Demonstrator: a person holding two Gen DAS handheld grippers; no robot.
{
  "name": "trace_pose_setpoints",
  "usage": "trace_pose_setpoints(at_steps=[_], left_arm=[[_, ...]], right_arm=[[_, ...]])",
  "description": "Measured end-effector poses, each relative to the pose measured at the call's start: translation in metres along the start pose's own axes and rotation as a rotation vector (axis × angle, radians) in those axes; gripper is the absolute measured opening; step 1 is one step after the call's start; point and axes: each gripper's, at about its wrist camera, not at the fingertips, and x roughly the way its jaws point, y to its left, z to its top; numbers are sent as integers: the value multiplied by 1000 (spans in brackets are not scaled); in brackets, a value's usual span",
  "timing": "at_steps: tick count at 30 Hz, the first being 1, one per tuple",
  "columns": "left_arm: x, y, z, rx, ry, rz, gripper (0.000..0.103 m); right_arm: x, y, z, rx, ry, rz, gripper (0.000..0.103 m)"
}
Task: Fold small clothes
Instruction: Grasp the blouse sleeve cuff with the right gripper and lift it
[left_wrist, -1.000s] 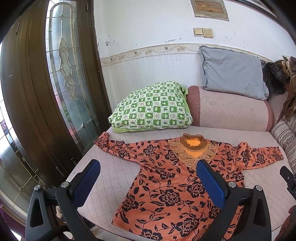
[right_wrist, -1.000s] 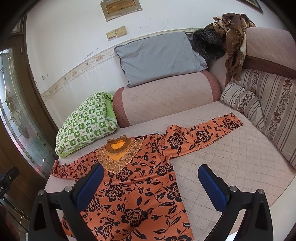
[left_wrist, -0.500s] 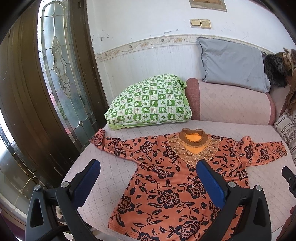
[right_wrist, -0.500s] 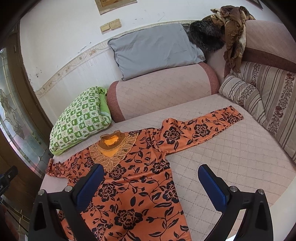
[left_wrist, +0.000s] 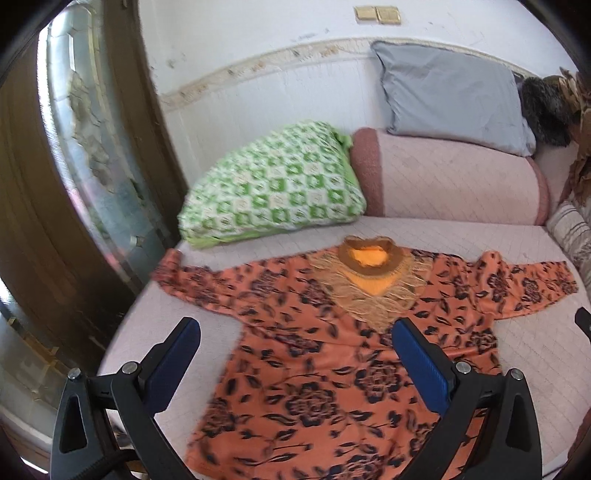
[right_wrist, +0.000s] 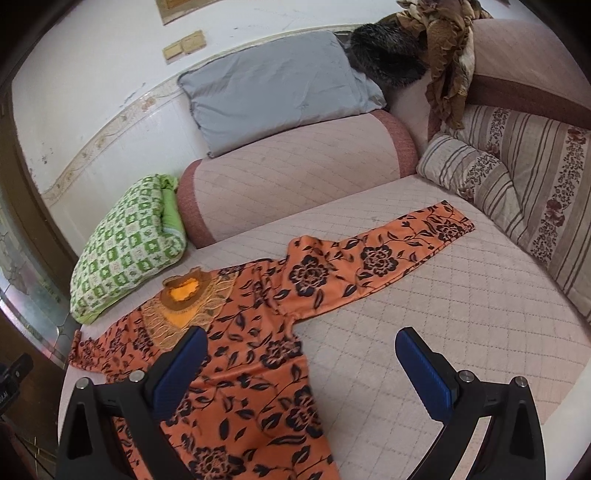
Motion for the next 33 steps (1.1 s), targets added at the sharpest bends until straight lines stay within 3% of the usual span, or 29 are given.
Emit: trace_pose_setpoints(at_steps=[4,8,10,15,18,20,22,27,33], left_arm=[[60,-18,-3,-61,135,-195,103],[121,-48,-13,-117,228,-197,103],[141,-63,-18,-112,204,-221,103],[170,-97,-24,-9,48,-141,103],[188,-104,-25,61,44,-118,103],[200,-107,-22,119,75,-117,103],[200,-102,-22,156,35,-70,103],[202,-75,-31,124,31,-25,103],[207,-62,-25,44,44,-26,103]], right_arm=[[33,-42,13,49,7,-8,103],[79,-105,17,112,19,-88,102],[102,-129,20,108,38,-119,97],[159,-160,33,88,71,-117,74],[196,-174,46,171,74,-115,72],[224,-179,51,201,100,-160,72],[242,-186,53,250,73,-221,71],[246,-201,50,413,-6,-245,72],[226,-236,47,665,-7,-143,70]])
